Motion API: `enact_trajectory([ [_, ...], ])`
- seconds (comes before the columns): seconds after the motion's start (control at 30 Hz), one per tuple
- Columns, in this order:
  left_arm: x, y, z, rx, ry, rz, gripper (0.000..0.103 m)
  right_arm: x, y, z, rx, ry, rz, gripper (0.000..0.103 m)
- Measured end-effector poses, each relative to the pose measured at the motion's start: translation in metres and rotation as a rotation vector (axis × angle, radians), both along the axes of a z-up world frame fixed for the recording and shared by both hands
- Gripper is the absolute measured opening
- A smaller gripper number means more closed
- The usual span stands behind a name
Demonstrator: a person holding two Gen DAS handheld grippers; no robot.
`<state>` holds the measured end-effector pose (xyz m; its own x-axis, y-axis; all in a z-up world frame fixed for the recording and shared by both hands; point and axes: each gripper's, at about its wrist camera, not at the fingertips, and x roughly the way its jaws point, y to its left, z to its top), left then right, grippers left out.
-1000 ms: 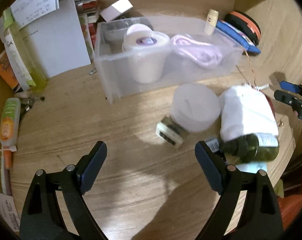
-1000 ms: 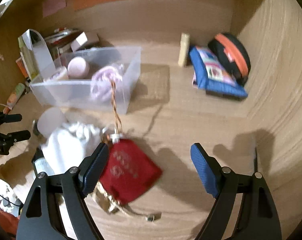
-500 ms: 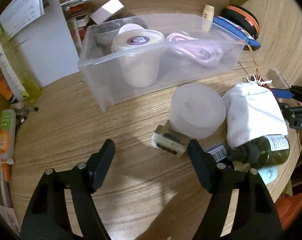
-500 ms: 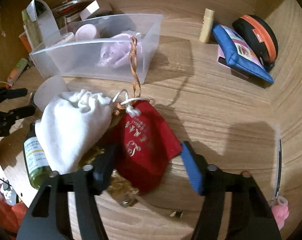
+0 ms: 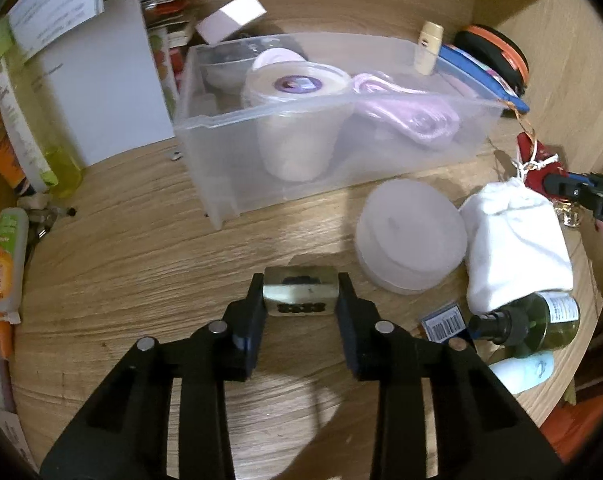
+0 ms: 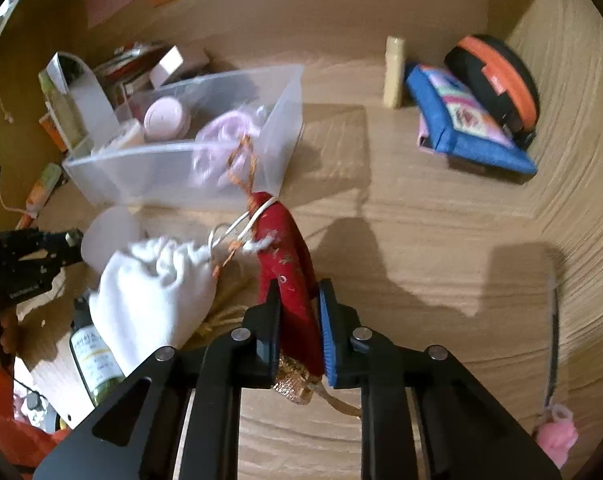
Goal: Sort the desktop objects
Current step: 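Grasp the red pouch with the right gripper while the left grasps the small boxed item, then lower the red pouch into the clear box and open the right gripper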
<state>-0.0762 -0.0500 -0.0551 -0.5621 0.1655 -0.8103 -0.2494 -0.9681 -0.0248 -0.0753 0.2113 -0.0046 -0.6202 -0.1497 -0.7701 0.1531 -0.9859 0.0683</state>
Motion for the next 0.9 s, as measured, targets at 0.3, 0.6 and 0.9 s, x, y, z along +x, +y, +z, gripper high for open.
enact_trajectory([
  [0.3, 0.005, -0.015, 0.021, 0.046, 0.054, 0.04, 0.031, -0.009, 0.0, 0.024, 0.018, 0.082, -0.01, 0.014],
  [0.6, 0.006, -0.022, 0.032, 0.08, 0.082, 0.041, 0.028, -0.019, -0.022, 0.043, 0.047, 0.14, 0.051, 0.014],
  [0.9, 0.014, -0.038, 0.044, 0.123, 0.089, 0.068, 0.028, -0.018, -0.038, 0.068, 0.062, 0.217, 0.102, 0.014],
])
